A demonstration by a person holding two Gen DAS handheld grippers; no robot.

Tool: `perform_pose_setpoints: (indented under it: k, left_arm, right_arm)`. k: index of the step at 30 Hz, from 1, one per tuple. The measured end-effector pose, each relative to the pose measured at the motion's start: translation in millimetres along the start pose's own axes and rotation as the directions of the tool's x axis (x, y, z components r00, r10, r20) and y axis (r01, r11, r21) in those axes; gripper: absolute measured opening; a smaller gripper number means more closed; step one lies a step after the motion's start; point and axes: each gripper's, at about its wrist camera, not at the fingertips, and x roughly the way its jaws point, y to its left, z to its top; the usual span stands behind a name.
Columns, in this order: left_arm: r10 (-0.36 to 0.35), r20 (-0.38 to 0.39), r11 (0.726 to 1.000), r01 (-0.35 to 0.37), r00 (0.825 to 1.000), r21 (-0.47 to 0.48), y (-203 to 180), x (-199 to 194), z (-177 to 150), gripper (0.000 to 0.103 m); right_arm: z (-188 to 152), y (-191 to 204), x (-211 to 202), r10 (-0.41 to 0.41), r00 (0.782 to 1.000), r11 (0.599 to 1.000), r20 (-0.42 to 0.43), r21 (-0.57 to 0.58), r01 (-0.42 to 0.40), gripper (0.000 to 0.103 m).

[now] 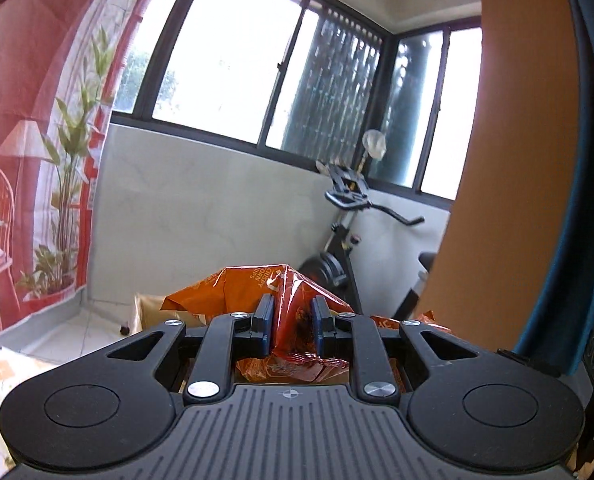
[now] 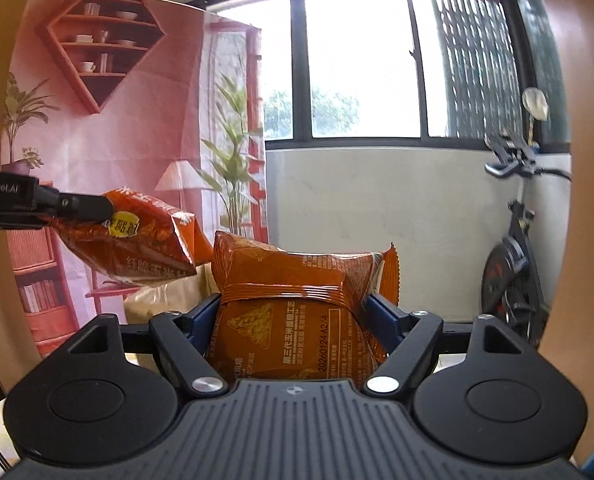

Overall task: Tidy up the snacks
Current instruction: 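Lift both orange packs and release them into the cardboard box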

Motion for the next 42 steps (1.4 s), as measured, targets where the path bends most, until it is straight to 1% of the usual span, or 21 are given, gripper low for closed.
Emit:
perform_pose_setpoints:
  k: [5,11,14,17,22,23,24,25,26,27,30,32,34,42]
  left_arm:
    - [0.036,0.012,0.999,-0.036,0.999,-0.022,13.1,29.4,10.8,0.021]
    - [0.065,-0.039,0.996,-0.067,0.997,-0.056,36.5,67.1,9.6,0.021]
    - [0.074,-0.071,0.995,-0.079,0.995,-0.064,46.6,82.8,6.9,0.021]
    - [0.091,-0.094,0.994,-0.096,0.991,-0.054,54.1,91.6,3.9,0.021]
    - [0.094,-0.141,0.994,-0.101,0.986,-0.047,61.7,104.0,1.3,0.023]
    - [0.088,-0.151,0.994,-0.095,0.985,-0.044,62.9,106.8,0.8,0.027]
    - [0.082,-0.158,0.995,-0.089,0.984,-0.038,63.3,107.3,0.6,0.040]
    - [0.079,-0.162,0.996,-0.085,0.984,-0.030,63.2,106.8,0.7,0.048]
    - [0.083,-0.160,0.996,-0.087,0.984,-0.022,62.9,107.2,-0.8,0.061]
    - [0.090,-0.156,0.996,-0.093,0.984,-0.013,62.1,106.0,-0.7,0.067]
    - [0.105,-0.165,0.994,-0.106,0.981,0.002,60.9,103.5,2.2,0.067]
    - [0.113,-0.170,0.993,-0.114,0.979,0.001,61.6,99.6,3.8,0.067]
    - [0.121,-0.172,0.992,-0.123,0.978,0.000,63.4,93.0,6.2,0.068]
    - [0.143,-0.181,0.990,-0.143,0.973,0.012,60.6,61.1,11.4,0.069]
  right_arm:
    - [16.1,-1.1,35.4,0.013,1.000,0.999,0.022,-0.030,-0.013,0.078]
    - [22.3,-6.0,92.3,0.021,0.999,0.999,0.034,-0.041,-0.020,0.078]
    - [19.6,-11.1,122.3,0.026,1.000,0.999,0.009,-0.041,-0.026,0.078]
    - [14.8,-16.8,147.4,0.040,0.999,0.999,-0.023,-0.021,-0.040,0.078]
    - [3.5,-28.6,174.3,0.058,0.995,0.998,-0.076,0.033,-0.056,0.079]
    - [0.8,-31.2,177.5,0.064,0.994,0.997,-0.093,0.047,-0.060,0.079]
    - [-1.8,-33.4,180.5,0.066,0.992,0.997,-0.109,0.054,-0.060,0.079]
    - [-3.1,-34.5,182.5,0.062,0.991,0.997,-0.119,0.053,-0.056,0.080]
    - [-4.5,-34.4,184.5,0.057,0.990,0.998,-0.128,0.046,-0.051,0.080]
    - [-5.3,-34.5,184.6,0.052,0.990,0.998,-0.133,0.039,-0.047,0.081]
    - [-6.7,-33.7,187.0,0.032,0.988,0.999,-0.151,0.032,-0.027,0.083]
    - [-5.6,-34.6,188.1,0.027,0.987,0.999,-0.157,0.041,-0.021,0.087]
    - [-4.3,-34.7,185.4,0.025,0.987,0.999,-0.159,0.051,-0.017,0.087]
    - [4.9,-31.8,147.5,0.024,0.992,0.995,-0.121,0.095,-0.012,0.087]
